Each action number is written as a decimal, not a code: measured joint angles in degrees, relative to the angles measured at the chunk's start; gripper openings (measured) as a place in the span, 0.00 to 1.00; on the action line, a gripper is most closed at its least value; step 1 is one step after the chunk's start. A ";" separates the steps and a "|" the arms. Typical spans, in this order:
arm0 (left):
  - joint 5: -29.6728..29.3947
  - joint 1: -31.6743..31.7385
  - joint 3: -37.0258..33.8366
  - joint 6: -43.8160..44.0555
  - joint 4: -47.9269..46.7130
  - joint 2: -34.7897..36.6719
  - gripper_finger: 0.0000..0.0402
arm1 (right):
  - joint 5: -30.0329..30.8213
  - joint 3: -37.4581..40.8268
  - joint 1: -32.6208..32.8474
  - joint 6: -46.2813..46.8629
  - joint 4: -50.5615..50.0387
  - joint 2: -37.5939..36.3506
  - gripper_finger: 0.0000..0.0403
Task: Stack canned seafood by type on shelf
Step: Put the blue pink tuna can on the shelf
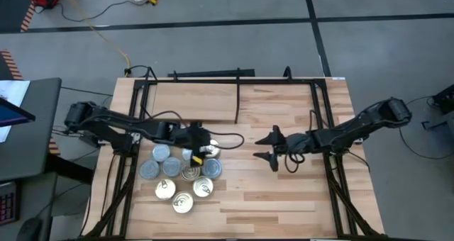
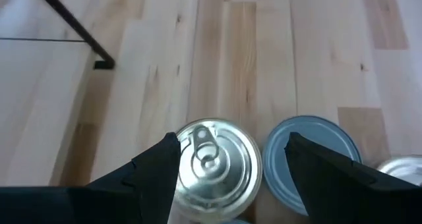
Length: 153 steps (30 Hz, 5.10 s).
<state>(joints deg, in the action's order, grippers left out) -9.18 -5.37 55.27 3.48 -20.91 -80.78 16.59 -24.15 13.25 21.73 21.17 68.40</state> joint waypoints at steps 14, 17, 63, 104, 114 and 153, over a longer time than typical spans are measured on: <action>3.83 8.25 11.55 -12.02 -7.26 -15.97 0.62 | 0.37 -1.65 2.31 -2.75 -17.37 -4.75 0.69; 5.01 9.33 14.01 -13.84 -10.17 -18.86 0.61 | 0.50 -1.65 2.35 -3.64 -16.88 -4.31 0.69; -6.08 4.61 15.91 -20.41 1.76 -27.95 0.56 | 0.47 -1.58 5.96 -2.69 -11.71 -4.43 0.69; -1.14 6.64 24.96 21.44 -30.47 -25.15 0.97 | 3.05 -1.58 8.85 -4.12 -11.26 -4.39 0.69; 2.87 6.58 21.11 18.48 -26.09 -25.22 0.79 | 3.07 -1.58 8.72 -4.22 -9.66 -4.39 0.69; 7.25 42.60 -7.96 18.39 -13.46 12.33 0.44 | 3.07 -1.58 8.72 -3.44 -4.24 -4.37 0.69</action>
<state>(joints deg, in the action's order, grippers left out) -1.93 37.23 47.31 21.88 -34.37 -68.45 19.66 -25.74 21.97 18.29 16.92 64.03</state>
